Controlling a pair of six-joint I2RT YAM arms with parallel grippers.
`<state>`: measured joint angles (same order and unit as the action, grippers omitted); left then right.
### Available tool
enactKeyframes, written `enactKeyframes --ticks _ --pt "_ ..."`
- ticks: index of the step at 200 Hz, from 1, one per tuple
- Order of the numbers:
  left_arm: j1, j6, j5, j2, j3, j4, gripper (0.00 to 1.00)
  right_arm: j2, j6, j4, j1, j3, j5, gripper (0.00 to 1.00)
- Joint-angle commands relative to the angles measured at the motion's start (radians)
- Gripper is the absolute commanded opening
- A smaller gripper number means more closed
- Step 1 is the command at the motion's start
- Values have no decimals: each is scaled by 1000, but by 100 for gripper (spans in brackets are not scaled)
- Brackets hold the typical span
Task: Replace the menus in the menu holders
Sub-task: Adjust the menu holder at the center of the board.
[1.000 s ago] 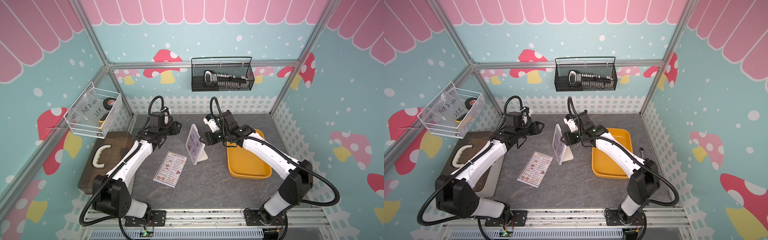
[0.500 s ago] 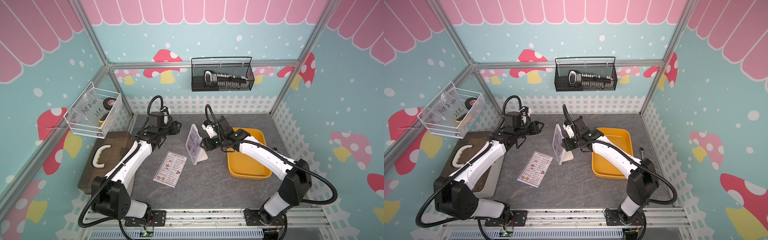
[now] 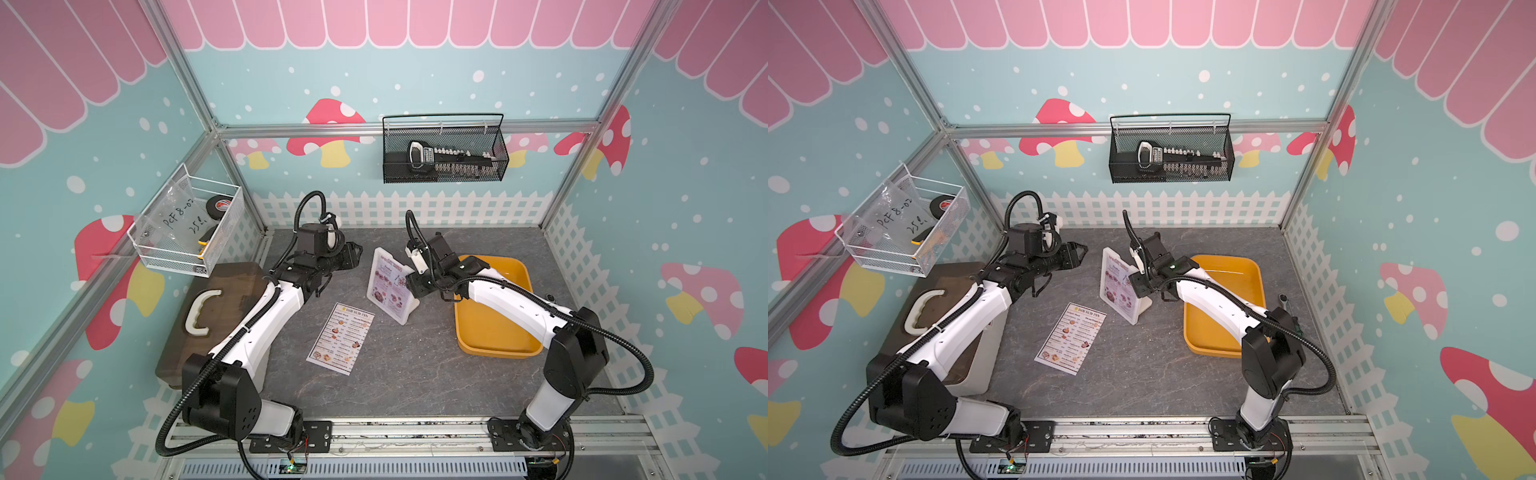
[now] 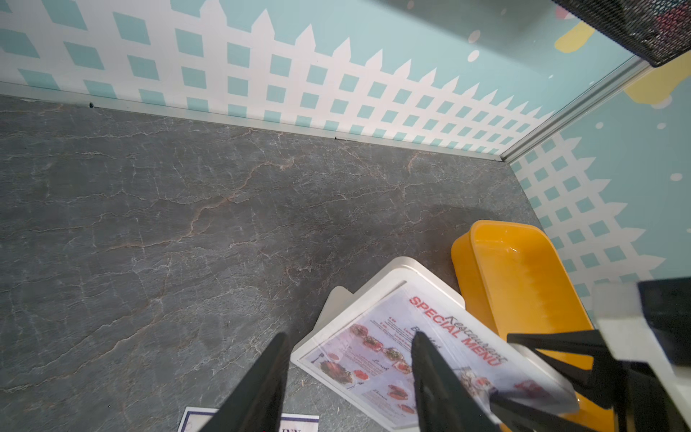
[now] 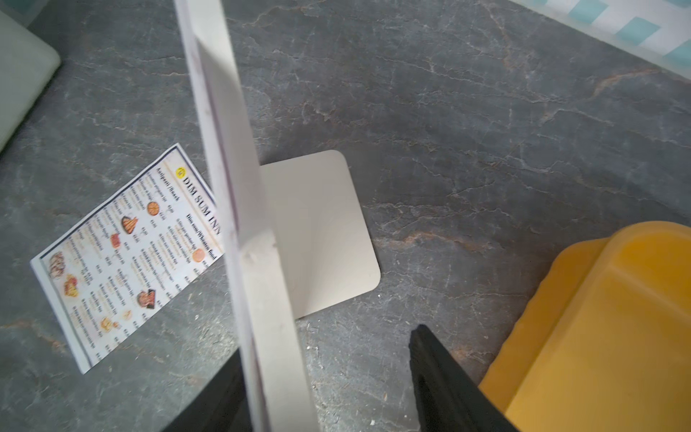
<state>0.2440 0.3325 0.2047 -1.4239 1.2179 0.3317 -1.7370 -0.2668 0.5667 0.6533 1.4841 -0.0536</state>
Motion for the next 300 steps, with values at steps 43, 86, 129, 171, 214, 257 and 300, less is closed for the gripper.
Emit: enactKeyframes --ticks 43,86,129,171,214,257,300 --pt "-12 -27 -30 34 0 36 54 -96 84 -104 -84 58 -41 65" --pt "-16 -31 -34 33 1 45 54 -140 104 -125 -103 122 -6 66" --pt "-31 -35 -38 30 -4 52 54 -20 126 -72 -104 86 36 69" --pt "92 -47 4 -26 -4 107 52 64 101 -61 -186 25 95 66" --pt "289 87 -150 60 -144 133 51 103 86 -73 -278 -17 135 66" --pt "355 208 -352 -11 -200 78 53 103 72 -72 -302 7 145 66" --pt "284 256 -375 -121 -252 -186 52 103 42 -98 -317 -9 141 66"
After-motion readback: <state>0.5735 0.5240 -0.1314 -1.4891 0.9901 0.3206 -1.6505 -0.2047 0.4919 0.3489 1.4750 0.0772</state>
